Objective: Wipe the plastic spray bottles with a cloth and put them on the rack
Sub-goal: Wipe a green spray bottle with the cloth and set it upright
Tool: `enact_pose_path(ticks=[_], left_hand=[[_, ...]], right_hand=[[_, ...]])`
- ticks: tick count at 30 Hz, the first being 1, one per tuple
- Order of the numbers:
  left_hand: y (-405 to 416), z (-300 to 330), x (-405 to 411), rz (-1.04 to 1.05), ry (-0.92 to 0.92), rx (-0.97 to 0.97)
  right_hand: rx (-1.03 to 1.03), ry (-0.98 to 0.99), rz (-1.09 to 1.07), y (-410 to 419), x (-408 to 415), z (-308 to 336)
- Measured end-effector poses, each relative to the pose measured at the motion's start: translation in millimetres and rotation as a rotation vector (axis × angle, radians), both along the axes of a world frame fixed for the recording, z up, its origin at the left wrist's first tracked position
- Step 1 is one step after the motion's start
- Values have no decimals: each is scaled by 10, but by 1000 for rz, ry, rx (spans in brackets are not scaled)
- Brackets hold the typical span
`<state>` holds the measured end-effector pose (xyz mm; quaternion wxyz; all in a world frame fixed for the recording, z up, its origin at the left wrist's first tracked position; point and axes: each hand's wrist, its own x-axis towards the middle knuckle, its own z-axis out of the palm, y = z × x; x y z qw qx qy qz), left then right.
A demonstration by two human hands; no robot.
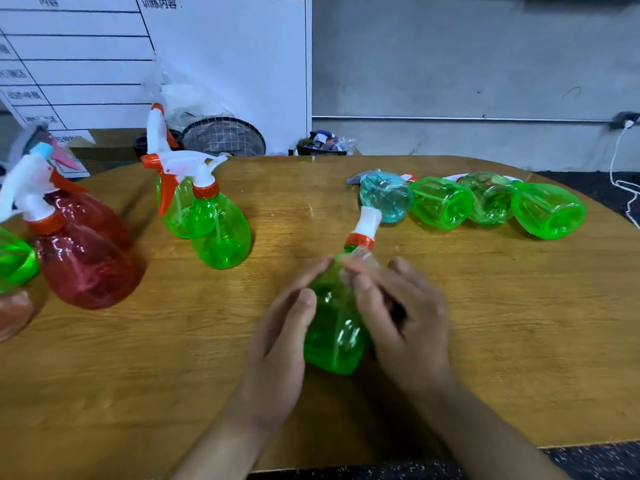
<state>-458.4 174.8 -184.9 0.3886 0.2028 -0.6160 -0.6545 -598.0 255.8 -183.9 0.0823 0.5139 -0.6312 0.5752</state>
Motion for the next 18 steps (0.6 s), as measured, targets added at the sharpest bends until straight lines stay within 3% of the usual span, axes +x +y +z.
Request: enact_pose_path(ticks=[2, 6, 11, 14, 18], left_hand=[[105, 15, -8, -38, -38, -52], [57, -49, -34, -8, -49, -6], [-111, -31, 12, 69, 8, 163], [-129, 17, 47, 32, 67, 202], [-118, -23, 19, 17, -5, 80]], right_hand=[[21, -117, -36, -13, -140, -8], [12, -144, -21, -17, -43, -22], [17, 202, 144, 21, 336, -92], [-1, 414, 121, 21, 348, -119], [-9, 245, 93, 19, 173, -53]])
